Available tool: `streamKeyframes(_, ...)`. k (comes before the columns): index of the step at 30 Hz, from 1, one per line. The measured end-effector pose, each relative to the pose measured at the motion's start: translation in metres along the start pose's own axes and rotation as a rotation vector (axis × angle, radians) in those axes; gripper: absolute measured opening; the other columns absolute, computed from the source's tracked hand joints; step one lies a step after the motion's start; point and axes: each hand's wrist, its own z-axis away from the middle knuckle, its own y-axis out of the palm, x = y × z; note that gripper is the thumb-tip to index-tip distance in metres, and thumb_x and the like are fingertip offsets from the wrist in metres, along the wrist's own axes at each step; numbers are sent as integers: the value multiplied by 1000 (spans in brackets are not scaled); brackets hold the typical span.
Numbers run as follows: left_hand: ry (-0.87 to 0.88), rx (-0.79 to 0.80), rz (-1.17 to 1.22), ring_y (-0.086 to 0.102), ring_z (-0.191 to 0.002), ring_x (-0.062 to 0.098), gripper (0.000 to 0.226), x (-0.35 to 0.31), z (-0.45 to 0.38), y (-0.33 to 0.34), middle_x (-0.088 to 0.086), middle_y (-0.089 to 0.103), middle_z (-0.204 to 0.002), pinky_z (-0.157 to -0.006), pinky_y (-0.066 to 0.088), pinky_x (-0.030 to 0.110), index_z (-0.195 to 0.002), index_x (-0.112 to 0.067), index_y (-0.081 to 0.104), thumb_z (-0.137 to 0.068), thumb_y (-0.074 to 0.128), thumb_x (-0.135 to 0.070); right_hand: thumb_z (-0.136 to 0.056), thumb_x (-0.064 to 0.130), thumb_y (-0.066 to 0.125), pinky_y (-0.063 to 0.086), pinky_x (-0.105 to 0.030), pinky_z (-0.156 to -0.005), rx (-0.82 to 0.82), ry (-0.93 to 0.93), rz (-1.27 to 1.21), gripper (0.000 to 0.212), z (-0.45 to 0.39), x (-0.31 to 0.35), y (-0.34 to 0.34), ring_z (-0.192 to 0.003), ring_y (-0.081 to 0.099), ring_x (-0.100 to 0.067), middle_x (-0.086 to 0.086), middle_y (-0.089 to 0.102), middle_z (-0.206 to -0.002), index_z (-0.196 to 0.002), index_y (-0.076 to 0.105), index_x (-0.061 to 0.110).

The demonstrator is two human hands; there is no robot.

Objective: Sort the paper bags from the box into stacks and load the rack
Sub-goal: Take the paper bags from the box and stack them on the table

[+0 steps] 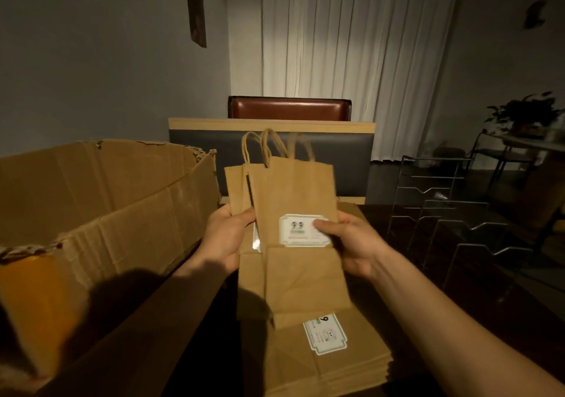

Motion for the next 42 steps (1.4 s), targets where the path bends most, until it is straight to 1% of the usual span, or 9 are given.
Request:
streamKeyframes(4,-14,-20,10,73,-95,27,30,-1,4,14,10,76,-103,-90,55,49,-114,-15,68,-101,50,-35,-91,2,63,61,-41,-74,-110,-70,53,25,-5,-1,10,-94,73,-33,-19,74,-103,-116,65,1)
streamKeyframes(10,-30,-106,58,74,-87,25,31,-18,4,0,7,75,-106,-74,60,44,-124,-19,62,-103,45,-34,-96,7,58,59,-43,-79,-193,-103,-87,13,2,22,-15,-94,72,-30,-17,75,-103,-108,64,6)
streamKeyframes(15,46,160,-238,71,-100,25,23,-30,21,39,7,75,-107,-84,56,42,-117,-22,62,-95,63,-26,-99,6,51,57,-47,-89,-128,-190,16,25,11,11,29,-100,71,-29,-15,72,-110,-124,54,8)
streamKeyframes(18,156,181,-518,69,-99,19,43,-57,19,44,2,71,-110,-88,55,39,-120,-23,56,-84,74,-10,-96,2,53,54,-45,-94,-103,-202,-37,24,33,21,31,-103,70,-34,-18,73,-108,-120,57,3)
streamKeyframes(28,-56,623,-1056,70,-101,13,54,-13,22,64,-6,73,-110,-93,55,43,-130,-26,56,-81,77,-22,-94,9,62,61,-35,-58,-186,89,9,21,120,-46,-10,-76,73,-32,-22,72,-99,-114,59,2)
streamKeyframes(30,-43,579,-1009,68,-103,14,53,-14,22,67,-5,71,-113,-90,56,38,-132,-27,55,-84,75,-19,-96,11,60,60,-35,-60,-203,27,22,21,118,-41,-6,-77,71,-30,-22,69,-105,-116,58,4)
streamKeyframes(34,29,232,-767,62,-110,22,64,-41,-1,66,4,64,-125,-94,51,38,-140,-15,51,-81,77,-13,-99,6,50,56,-30,-53,-193,-118,57,17,81,7,15,-64,65,-18,-5,71,-73,-110,62,11)
streamKeyframes(39,113,-97,-689,63,-106,25,57,-59,-50,39,10,65,-122,-91,55,40,-137,-10,53,-83,73,-7,-91,-7,57,61,-45,-80,-255,-207,225,27,-25,52,39,-92,71,-33,-19,69,-106,-116,58,3)
streamKeyframes(42,108,-146,-724,65,-99,21,50,-42,-76,18,7,68,-117,-77,57,33,-136,-12,54,-88,67,-6,-91,-7,56,60,-39,-74,-303,-162,356,23,-96,43,48,-91,69,-32,-19,69,-106,-109,62,6)
